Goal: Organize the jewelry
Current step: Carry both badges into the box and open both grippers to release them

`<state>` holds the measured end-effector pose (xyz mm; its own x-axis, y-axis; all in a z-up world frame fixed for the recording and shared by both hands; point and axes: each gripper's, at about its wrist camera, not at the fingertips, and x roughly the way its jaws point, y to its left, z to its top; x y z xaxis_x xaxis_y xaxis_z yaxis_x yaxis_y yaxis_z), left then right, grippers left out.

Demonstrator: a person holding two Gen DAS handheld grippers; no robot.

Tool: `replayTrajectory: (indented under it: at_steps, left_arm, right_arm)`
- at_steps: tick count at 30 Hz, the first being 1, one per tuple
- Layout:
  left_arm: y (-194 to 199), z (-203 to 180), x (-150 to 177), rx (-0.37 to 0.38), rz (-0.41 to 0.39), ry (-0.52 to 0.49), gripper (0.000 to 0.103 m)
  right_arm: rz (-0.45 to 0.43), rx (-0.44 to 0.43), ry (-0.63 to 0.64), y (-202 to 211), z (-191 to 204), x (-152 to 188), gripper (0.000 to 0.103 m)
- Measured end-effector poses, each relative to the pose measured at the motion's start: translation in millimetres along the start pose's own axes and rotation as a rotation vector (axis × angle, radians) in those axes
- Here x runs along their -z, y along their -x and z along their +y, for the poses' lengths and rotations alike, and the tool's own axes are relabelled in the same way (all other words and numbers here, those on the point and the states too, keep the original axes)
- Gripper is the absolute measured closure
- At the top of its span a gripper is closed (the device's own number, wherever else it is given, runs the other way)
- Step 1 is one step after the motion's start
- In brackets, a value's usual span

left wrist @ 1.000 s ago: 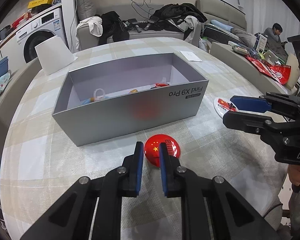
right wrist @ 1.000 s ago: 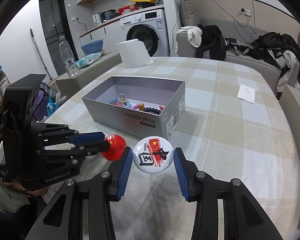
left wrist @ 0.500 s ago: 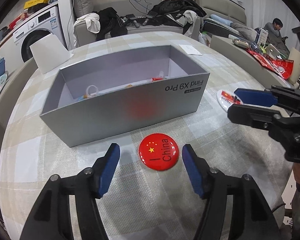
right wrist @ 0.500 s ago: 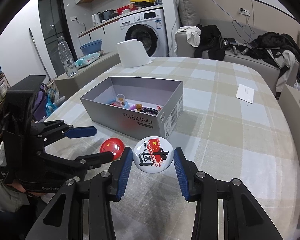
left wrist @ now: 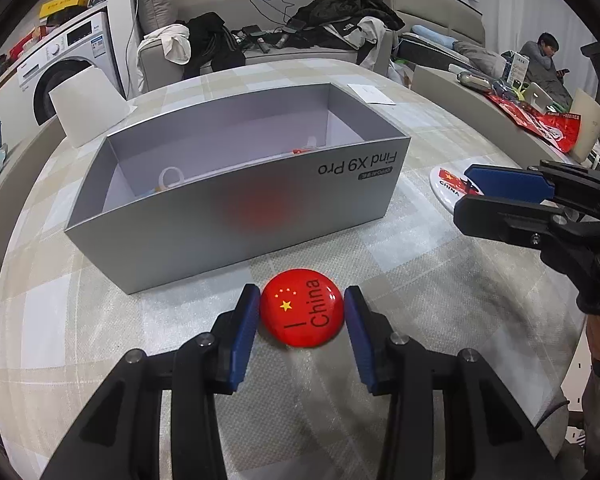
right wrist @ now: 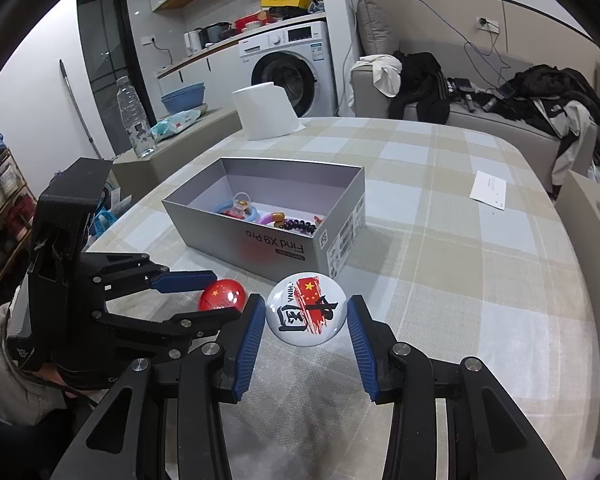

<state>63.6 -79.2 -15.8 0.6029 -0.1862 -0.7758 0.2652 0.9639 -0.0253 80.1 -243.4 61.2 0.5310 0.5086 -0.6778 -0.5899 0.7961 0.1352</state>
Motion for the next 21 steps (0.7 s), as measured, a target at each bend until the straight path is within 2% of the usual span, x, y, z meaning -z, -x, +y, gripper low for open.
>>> replayTrajectory:
  at_steps: [10,21]
  left_arm:
    - [26.5,5.6,-0.6,-0.085,-0.106,0.035,0.066]
    - [56.4,18.5,-16.2,-0.129,-0.233,0.094,0.066]
  right_arm:
    - [-0.033,-0.024,0.006,6.5,4.9,-2.4,0.062]
    - [-0.092,-0.054,0.029,14.4,23.2,-25.3,0.062]
